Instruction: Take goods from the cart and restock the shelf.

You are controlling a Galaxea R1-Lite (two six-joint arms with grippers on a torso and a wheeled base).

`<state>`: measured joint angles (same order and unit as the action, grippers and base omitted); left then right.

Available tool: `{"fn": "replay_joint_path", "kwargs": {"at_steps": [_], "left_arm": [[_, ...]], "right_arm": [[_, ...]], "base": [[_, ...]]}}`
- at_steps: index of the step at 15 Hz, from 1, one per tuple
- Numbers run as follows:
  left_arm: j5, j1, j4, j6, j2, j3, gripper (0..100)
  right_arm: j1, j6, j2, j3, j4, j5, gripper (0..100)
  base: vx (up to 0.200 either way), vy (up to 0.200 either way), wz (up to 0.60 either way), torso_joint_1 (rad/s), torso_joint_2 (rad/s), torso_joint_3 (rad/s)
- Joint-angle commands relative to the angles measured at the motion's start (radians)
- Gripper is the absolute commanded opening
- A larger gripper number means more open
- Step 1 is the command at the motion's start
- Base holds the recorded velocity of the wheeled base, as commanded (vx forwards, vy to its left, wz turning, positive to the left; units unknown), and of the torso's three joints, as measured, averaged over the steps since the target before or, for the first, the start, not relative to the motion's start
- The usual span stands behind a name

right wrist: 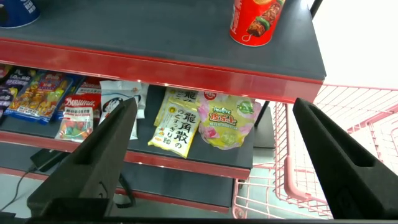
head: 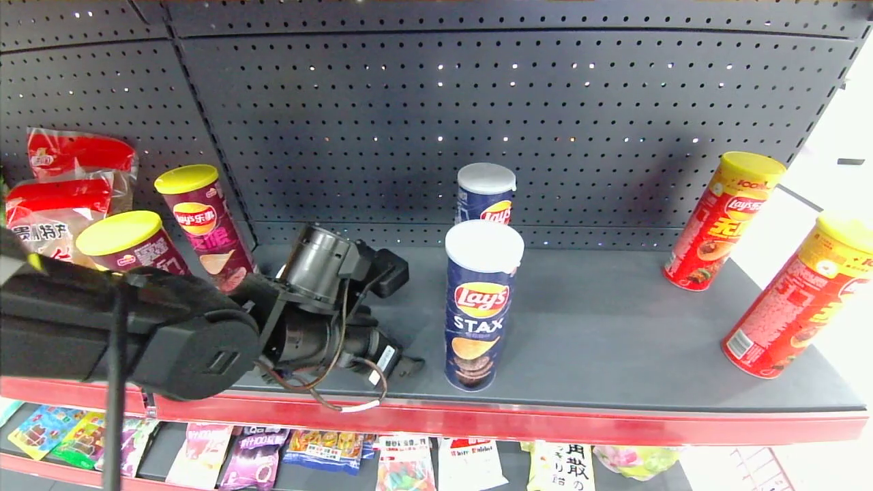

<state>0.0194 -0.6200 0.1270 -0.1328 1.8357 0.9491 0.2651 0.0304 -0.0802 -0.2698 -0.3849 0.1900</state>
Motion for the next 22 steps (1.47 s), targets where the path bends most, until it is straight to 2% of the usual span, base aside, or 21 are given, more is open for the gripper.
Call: {"fn": "replay_joint_path", "kwargs": {"at_steps": [1, 2, 3, 4, 5, 6, 7, 8, 9, 11, 12, 14, 15, 17, 18, 20, 21, 22], "left_arm": [[0.005, 0.029, -0.004, -0.001, -0.162, -0.115, 100], [0.056, 0.036, -0.024, -0.001, -0.28, -0.174, 100], [0.114, 0.036, -0.086, 0.004, -0.385, -0.208, 100], [0.149, 0.037, -0.175, 0.009, -0.492, -0.228, 100], [0.162, 0.039, -0.218, 0.018, -0.544, -0.237, 100], [0.202, 0.046, -0.343, 0.041, -0.691, -0.262, 100], [0.248, 0.051, -0.501, 0.045, -0.851, -0.279, 100], [0.255, 0.049, -0.596, 0.044, -0.955, -0.294, 100], [0.257, 0.049, -0.65, 0.044, -1.02, -0.305, 100], [0.301, 0.065, -0.774, 0.044, -1.193, -0.317, 100], [0.321, 0.111, -0.81, 0.042, -1.257, -0.311, 100], [0.34, 0.256, -0.819, 0.039, -1.333, -0.311, 100], [0.338, 0.364, -0.82, 0.041, -1.388, -0.317, 100], [0.335, 0.454, -0.854, 0.059, -1.475, -0.342, 100], [0.326, 0.477, -0.897, 0.094, -1.558, -0.374, 100], [0.266, 0.476, -0.908, 0.097, -1.715, -0.429, 100], [0.234, 0.476, -0.919, 0.11, -1.753, -0.443, 100], [0.223, 0.476, -0.876, 0.209, -1.742, -0.446, 100]], "right_arm": [[0.003, 0.002, 0.004, 0.015, -0.006, -0.006, 100], [0.011, 0.006, 0.017, 0.032, -0.006, -0.029, 100], [0.017, 0.006, 0.03, 0.035, -0.006, -0.047, 100], [0.019, 0.006, 0.034, 0.04, -0.006, -0.053, 100], [0.02, 0.006, 0.043, 0.043, -0.005, -0.055, 100], [0.026, 0.008, 0.068, 0.049, -0.005, -0.06, 100], [0.039, 0.008, 0.08, 0.052, -0.008, -0.072, 100], [0.039, 0.005, 0.08, 0.053, -0.003, -0.072, 100], [0.039, 0.0, 0.08, 0.057, -0.002, -0.072, 100], [0.039, -0.006, 0.08, 0.064, 0.0, -0.072, 100], [0.039, -0.007, 0.08, 0.064, 0.0, -0.072, 100], [0.037, -0.038, 0.08, 0.064, 0.0, -0.067, 100], [0.039, -0.06, 0.08, 0.064, 0.001, -0.073, 100], [0.039, -0.078, 0.08, 0.064, 0.003, -0.069, 100], [0.039, -0.084, 0.08, 0.064, 0.003, -0.057, 100], [0.037, -0.083, 0.08, 0.053, 0.006, 0.009, 100], [0.037, -0.081, 0.08, 0.043, 0.009, 0.02, 100], [0.031, -0.081, 0.068, -0.006, -0.003, 0.032, 100]], "base": [[0.0, 0.0, 0.0, 0.0, 0.0, 0.0], [0.0, 0.0, 0.0, 0.0, 0.0, 0.0], [0.0, 0.0, 0.0, 0.0, 0.0, 0.0], [0.0, 0.0, 0.0, 0.0, 0.0, 0.0], [0.0, 0.0, 0.0, 0.0, 0.0, 0.0], [0.0, 0.0, 0.0, 0.0, 0.0, 0.0], [0.0, 0.0, 0.0, 0.0, 0.0, 0.0], [0.0, 0.0, 0.0, 0.0, 0.0, 0.0], [0.0, 0.0, 0.0, 0.0, 0.0, 0.0], [0.0, 0.0, 0.0, 0.0, 0.0, 0.0], [0.0, 0.0, 0.0, 0.0, 0.0, 0.0], [0.0, 0.0, 0.0, 0.0, 0.0, 0.0], [0.0, 0.0, 0.0, 0.0, 0.0, 0.0], [0.0, 0.0, 0.0, 0.0, 0.0, 0.0], [0.0, 0.0, 0.0, 0.0, 0.0, 0.0], [0.0, 0.0, 0.0, 0.0, 0.0, 0.0], [0.0, 0.0, 0.0, 0.0, 0.0, 0.0], [0.0, 0.0, 0.0, 0.0, 0.0, 0.0]]}}
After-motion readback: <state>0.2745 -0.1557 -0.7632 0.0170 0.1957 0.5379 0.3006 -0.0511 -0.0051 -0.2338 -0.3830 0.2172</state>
